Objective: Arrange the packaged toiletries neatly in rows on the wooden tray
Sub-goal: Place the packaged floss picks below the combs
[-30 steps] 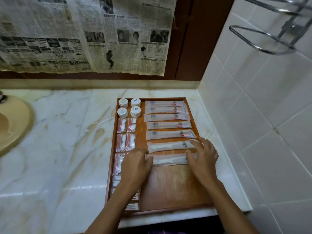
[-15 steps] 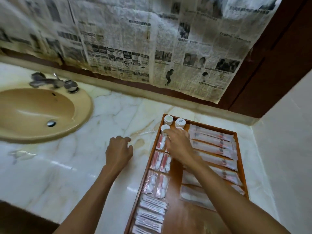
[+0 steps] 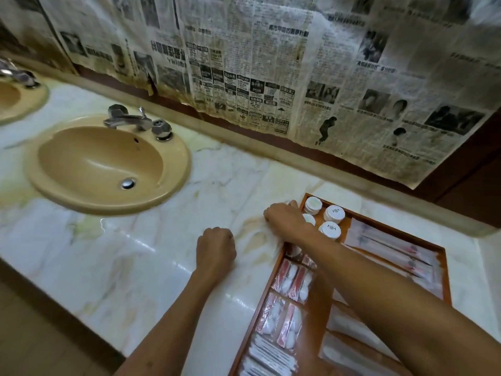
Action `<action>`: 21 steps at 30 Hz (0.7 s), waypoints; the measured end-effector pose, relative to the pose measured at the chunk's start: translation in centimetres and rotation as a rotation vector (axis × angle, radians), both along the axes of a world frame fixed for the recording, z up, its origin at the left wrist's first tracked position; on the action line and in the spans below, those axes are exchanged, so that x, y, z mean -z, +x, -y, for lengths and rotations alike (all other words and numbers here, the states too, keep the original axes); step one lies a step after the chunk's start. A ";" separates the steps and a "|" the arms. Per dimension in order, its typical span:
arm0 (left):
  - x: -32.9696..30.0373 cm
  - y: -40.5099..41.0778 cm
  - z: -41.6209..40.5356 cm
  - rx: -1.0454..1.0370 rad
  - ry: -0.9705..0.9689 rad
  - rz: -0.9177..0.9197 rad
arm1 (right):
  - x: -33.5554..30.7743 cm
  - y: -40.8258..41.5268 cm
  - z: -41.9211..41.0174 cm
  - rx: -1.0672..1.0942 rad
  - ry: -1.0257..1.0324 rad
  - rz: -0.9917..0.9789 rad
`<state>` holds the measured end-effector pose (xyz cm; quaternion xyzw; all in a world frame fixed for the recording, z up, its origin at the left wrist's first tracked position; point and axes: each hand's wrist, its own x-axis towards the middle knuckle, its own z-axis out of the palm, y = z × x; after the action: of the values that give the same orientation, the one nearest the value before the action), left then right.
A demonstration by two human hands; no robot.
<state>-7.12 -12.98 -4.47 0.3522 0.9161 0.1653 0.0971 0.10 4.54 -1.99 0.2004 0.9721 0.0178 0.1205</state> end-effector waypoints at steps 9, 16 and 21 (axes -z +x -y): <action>-1.8 1.6 2.0 -0.167 0.416 0.308 | -1.1 2.4 1.1 0.367 -0.576 -0.666; -3.7 5.7 2.9 -0.019 0.530 0.447 | -3.5 12.9 6.9 0.715 -1.151 -1.055; -4.3 10.5 3.3 0.193 0.487 0.602 | -2.6 22.0 11.3 0.931 -1.047 -1.094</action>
<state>3.40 -16.27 -0.21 0.3853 0.7433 0.4637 0.2899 22.09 -6.78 0.64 0.4749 0.5970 -0.5780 -0.2898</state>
